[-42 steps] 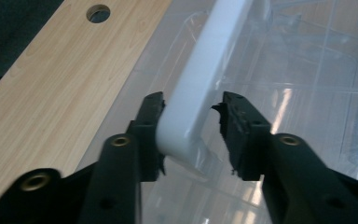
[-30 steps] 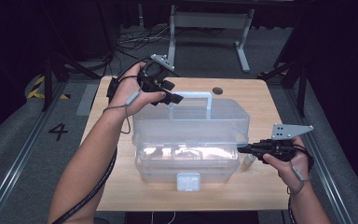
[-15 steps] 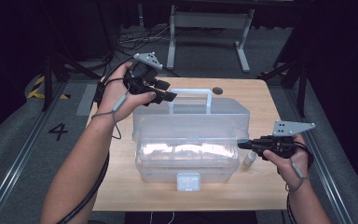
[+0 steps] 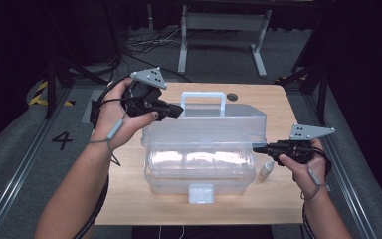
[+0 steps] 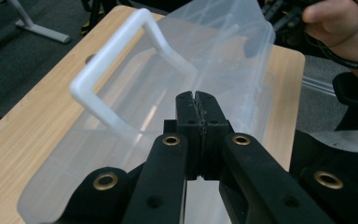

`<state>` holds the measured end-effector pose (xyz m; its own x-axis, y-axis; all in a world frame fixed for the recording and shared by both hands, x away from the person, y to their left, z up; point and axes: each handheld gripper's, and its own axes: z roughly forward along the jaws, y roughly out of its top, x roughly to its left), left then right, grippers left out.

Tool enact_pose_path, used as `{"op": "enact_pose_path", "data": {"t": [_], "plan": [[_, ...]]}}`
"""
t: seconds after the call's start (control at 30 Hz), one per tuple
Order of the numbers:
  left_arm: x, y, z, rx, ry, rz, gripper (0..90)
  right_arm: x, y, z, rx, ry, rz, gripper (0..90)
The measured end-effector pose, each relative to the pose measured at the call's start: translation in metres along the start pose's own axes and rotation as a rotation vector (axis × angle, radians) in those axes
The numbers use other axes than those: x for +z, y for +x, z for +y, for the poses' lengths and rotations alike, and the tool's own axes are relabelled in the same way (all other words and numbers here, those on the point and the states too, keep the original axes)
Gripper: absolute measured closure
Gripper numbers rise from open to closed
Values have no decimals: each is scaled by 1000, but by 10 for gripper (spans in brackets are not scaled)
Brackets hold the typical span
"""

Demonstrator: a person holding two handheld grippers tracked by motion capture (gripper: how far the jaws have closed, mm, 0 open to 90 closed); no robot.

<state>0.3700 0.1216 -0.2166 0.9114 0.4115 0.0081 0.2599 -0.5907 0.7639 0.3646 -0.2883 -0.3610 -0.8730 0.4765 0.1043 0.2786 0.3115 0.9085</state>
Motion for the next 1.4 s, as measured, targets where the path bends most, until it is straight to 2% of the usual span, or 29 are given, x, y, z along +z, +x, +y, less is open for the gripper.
{"op": "enact_pose_path", "data": {"t": [0.4,0.7,1.0,1.4], "plan": [[-2,-16,-18,6,-14,-35,898,0,-2,2,17,-33,-21,900],[1,-22,-38,-16,-41,-36,899,0,-3,5,24,-56,-39,900],[11,-23,-58,-57,-78,-32,899,0,-5,8,31,-73,-48,900],[22,-24,-82,-92,-94,17,899,1,-5,10,37,-87,-66,900]]}}
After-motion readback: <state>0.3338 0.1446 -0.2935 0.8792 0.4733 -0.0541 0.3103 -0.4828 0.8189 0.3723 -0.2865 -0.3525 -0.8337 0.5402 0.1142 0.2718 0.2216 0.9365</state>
